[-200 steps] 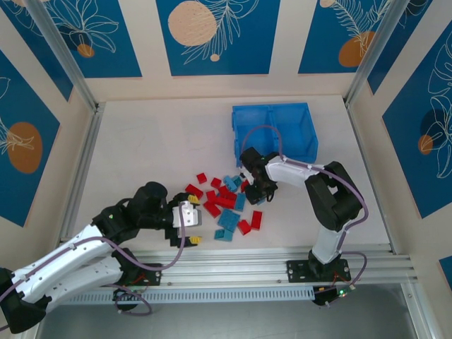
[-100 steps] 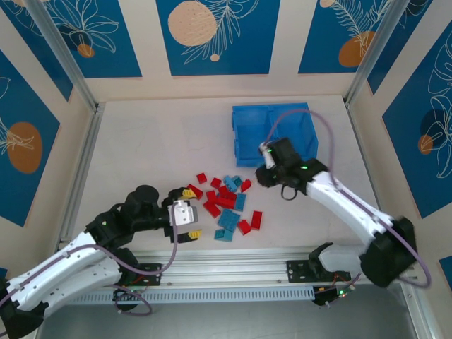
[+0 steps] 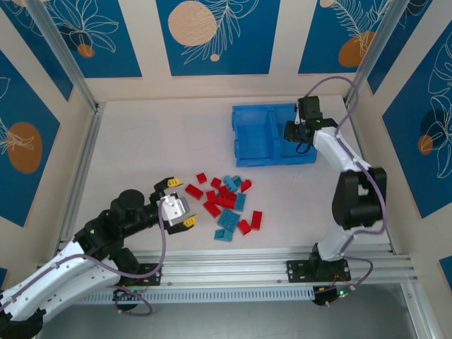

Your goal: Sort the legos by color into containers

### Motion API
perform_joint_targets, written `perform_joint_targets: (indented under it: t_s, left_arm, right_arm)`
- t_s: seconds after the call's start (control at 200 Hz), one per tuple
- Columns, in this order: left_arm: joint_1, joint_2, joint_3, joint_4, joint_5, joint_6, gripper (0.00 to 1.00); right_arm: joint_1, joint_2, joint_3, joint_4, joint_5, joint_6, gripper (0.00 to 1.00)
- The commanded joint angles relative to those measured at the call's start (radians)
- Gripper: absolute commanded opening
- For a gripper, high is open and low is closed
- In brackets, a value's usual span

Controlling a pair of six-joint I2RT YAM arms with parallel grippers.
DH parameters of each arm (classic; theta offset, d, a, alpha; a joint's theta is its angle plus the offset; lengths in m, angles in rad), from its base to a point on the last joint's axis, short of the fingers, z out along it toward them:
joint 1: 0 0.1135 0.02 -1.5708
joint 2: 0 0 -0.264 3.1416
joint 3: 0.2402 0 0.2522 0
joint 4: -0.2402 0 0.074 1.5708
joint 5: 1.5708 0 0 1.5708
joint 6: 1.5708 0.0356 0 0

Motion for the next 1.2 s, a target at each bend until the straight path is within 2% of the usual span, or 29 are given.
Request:
perform_joint_targets:
  t_s: [0.0, 0.17, 0.275, 0.425, 0.6, 0.78, 0.865, 0.945, 1.06, 1.195]
  left_arm:
    - [-0.004, -0.009, -0.006, 0.013, -0.029, -0.028, 1.00]
    - [-0.004, 0.009, -0.002, 0.010, -0.038, -0.045, 1.00]
    - [-0.004, 0.025, 0.004, 0.006, -0.050, -0.052, 1.00]
    - [-0.004, 0.037, 0.002, 0.008, -0.058, -0.048, 1.00]
    - [-0.004, 0.043, -0.001, 0.015, -0.050, -0.048, 1.00]
    - [-0.002, 0.067, 0.007, 0.043, -0.093, -0.120, 1.00]
    - [0.000, 0.111, 0.065, 0.028, -0.172, -0.260, 1.00]
    - [0.000, 0.203, 0.184, -0.052, -0.257, -0.495, 0.98]
    - [-0.005, 0.390, 0.355, -0.197, -0.248, -0.835, 0.89]
    - [-0.074, 0.617, 0.454, -0.216, -0.198, -1.198, 0.79]
  right_arm:
    - [-0.015, 0.086, 0.090, -0.045, -0.028, 0.030, 0.27]
    - [-0.035, 0.177, 0.139, -0.091, -0.050, 0.067, 0.34]
    - [-0.044, 0.165, 0.138, -0.096, -0.062, 0.079, 0.43]
    - [-0.053, 0.124, 0.154, -0.122, -0.080, 0.075, 0.44]
    - [-0.050, 0.022, 0.118, -0.134, -0.105, 0.083, 0.45]
    - [-0.021, -0.242, -0.073, -0.102, -0.228, 0.210, 0.48]
    - [0.017, -0.400, -0.197, -0.093, -0.266, 0.287, 0.51]
    - [0.064, -0.537, -0.308, -0.123, -0.267, 0.360, 0.53]
    - [0.097, -0.700, -0.431, -0.217, -0.274, 0.452, 0.60]
    - [0.068, -0.894, -0.519, -0.376, -0.222, 0.561, 0.79]
